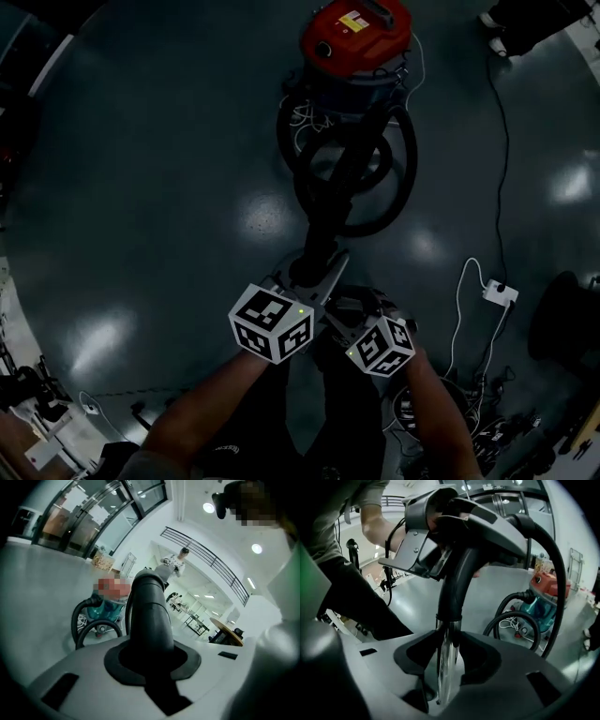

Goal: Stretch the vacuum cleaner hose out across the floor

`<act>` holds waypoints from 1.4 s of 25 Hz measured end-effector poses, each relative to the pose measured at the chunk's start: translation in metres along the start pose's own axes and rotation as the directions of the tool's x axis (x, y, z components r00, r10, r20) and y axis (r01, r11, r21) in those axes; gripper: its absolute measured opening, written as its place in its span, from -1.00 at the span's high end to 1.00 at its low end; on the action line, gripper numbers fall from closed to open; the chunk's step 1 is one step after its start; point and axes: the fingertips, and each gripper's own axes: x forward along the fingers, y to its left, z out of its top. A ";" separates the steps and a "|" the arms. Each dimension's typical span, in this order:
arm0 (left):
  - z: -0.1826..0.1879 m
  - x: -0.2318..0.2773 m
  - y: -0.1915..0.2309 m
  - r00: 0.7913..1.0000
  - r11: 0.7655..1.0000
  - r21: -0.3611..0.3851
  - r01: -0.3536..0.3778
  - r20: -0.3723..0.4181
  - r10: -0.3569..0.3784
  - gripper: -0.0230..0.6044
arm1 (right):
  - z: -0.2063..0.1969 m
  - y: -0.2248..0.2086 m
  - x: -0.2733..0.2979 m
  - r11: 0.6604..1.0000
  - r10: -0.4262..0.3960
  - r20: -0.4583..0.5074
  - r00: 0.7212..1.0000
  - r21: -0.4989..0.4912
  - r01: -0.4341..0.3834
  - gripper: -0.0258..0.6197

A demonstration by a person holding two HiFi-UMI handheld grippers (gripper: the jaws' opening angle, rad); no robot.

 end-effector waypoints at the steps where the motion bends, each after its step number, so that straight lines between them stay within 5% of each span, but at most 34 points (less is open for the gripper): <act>1: 0.015 0.000 -0.019 1.000 0.999 0.035 0.025 -0.002 -0.025 0.64 | 0.012 -0.001 -0.014 1.000 -0.016 0.016 1.000 0.011 0.015 0.42; 10: 0.106 -0.034 -0.153 0.981 0.943 0.279 0.179 -0.127 -0.149 0.66 | 0.076 0.015 -0.156 0.977 -0.205 0.084 0.975 0.075 0.199 0.42; 14: 0.131 -0.061 -0.178 0.956 0.891 0.377 0.250 -0.242 -0.166 0.66 | 0.070 0.025 -0.225 0.947 -0.302 0.045 0.952 0.124 0.295 0.42; 17: 0.143 -0.087 -0.190 0.932 0.846 0.432 0.313 -0.312 -0.186 0.66 | 0.064 0.027 -0.268 0.897 -0.420 -0.010 0.908 0.147 0.417 0.42; 21: 0.152 -0.126 -0.196 0.887 0.774 0.474 0.420 -0.395 -0.240 0.66 | 0.051 0.026 -0.307 0.745 -0.624 -0.135 0.770 0.195 0.638 0.42; 26: 0.145 -0.175 -0.198 0.803 0.650 0.502 0.570 -0.506 -0.313 0.66 | 0.043 0.050 -0.342 0.387 -0.834 -0.323 0.448 0.236 0.891 0.42; 28: 0.139 -0.195 -0.201 0.773 0.610 0.502 0.612 -0.542 -0.329 0.66 | 0.050 0.068 -0.347 0.284 -0.861 -0.361 0.358 0.243 0.928 0.42; 31: 0.132 -0.213 -0.199 0.737 0.572 0.494 0.655 -0.585 -0.339 0.66 | 0.063 0.086 -0.338 0.202 -0.880 -0.375 0.291 0.259 0.945 0.42; 35: 0.119 -0.227 -0.198 0.706 0.543 0.479 0.690 -0.610 -0.359 0.66 | 0.052 0.109 -0.313 0.140 -0.870 -0.416 0.265 0.308 0.941 0.42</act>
